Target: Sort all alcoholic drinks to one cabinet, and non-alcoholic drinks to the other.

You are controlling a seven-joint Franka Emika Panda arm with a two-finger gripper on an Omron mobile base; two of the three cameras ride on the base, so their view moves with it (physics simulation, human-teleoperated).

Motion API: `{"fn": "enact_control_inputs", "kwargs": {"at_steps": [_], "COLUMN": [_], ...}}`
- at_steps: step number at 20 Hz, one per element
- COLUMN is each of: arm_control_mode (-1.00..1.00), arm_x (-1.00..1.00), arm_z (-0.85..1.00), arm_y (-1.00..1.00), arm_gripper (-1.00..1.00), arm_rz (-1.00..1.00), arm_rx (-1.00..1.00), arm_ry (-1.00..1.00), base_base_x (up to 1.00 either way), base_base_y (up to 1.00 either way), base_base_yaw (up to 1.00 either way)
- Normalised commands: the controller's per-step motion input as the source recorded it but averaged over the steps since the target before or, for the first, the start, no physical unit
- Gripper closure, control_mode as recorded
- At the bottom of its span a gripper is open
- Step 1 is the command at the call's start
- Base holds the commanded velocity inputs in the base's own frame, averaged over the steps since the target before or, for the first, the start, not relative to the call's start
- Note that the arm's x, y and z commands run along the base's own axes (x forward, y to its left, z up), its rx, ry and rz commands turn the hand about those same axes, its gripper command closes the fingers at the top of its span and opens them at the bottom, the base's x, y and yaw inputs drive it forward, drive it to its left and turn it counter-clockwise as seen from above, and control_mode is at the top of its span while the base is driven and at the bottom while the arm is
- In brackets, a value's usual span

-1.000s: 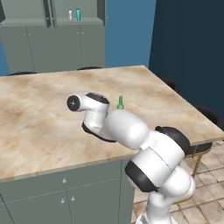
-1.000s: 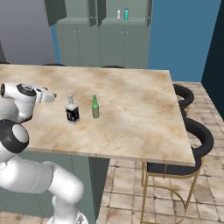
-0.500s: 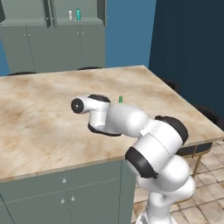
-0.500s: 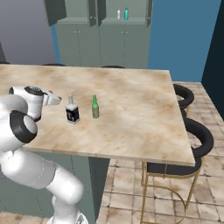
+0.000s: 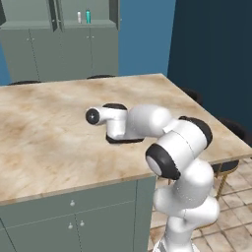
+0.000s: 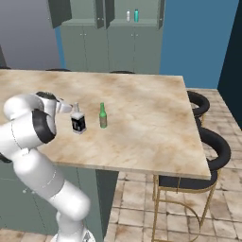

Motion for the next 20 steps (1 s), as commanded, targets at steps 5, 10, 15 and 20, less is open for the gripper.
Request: {"fn": "enact_control_inputs", "kwargs": {"at_steps": [5,10,15,20], "arm_control_mode": [-1.0,-1.0,-1.0,-1.0], "arm_x": [0.32,0.2,0.21,0.28], "arm_z": [-0.11,-0.28,-0.15,-0.11], "arm_y": [0.0,-0.22,-0.21,-0.17], "arm_gripper": [-1.0,-1.0,-1.0,-1.0], "arm_rz": [0.0,0.0,0.0,0.0], "arm_rx": [0.0,0.0,0.0,0.0], "arm_ry": [0.04,0.01,0.01,0.01], "base_base_x": [0.0,0.0,0.0,0.0], "base_base_y": [0.0,0.0,0.0,0.0], "base_base_yaw": [0.0,0.0,0.0,0.0]}}
